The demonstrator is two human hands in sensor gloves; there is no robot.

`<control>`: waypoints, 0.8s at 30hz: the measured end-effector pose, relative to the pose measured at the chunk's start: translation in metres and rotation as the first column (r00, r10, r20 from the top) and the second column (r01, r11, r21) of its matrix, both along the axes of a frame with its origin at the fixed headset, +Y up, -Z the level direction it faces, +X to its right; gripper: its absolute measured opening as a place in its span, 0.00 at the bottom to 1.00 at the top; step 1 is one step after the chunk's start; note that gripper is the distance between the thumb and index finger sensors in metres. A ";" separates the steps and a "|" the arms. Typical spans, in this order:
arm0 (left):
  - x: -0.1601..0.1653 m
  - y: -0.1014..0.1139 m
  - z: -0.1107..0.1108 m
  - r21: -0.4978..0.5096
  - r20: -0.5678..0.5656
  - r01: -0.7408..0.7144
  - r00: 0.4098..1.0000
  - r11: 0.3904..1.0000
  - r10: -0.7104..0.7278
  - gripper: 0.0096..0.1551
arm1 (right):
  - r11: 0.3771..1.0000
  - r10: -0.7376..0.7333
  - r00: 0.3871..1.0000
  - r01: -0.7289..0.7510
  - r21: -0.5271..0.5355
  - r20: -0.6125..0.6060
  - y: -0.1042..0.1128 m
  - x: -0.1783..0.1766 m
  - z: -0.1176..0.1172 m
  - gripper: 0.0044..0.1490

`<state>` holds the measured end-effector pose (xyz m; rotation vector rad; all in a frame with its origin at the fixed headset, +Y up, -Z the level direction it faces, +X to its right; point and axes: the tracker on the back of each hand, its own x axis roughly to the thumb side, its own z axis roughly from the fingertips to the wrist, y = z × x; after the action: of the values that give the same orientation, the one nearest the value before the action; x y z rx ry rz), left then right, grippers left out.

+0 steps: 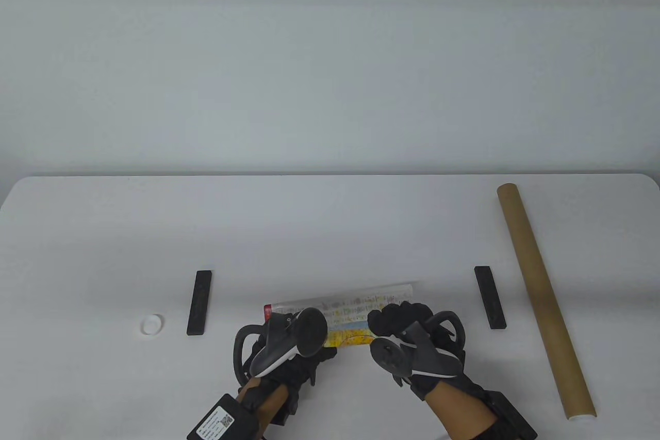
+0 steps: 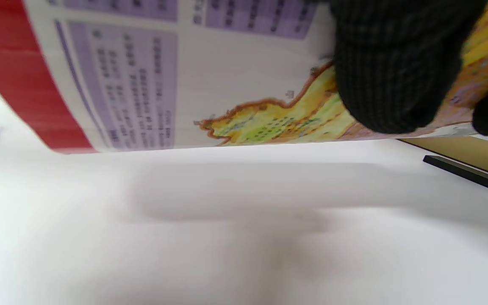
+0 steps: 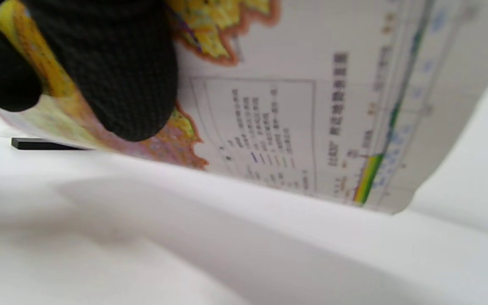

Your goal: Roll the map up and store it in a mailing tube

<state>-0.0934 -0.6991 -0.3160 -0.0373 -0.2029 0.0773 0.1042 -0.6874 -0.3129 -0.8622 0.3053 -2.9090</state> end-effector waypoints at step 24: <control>0.002 0.007 0.004 0.076 -0.014 0.059 0.998 0.995 -0.058 0.27 | 0.999 -0.047 0.999 0.047 0.014 -0.021 -0.001 0.003 0.000 0.39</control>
<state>-0.0914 -0.6921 -0.3124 0.0330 -0.1928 0.0118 0.1072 -0.6879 -0.3128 -0.8948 0.3522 -2.9386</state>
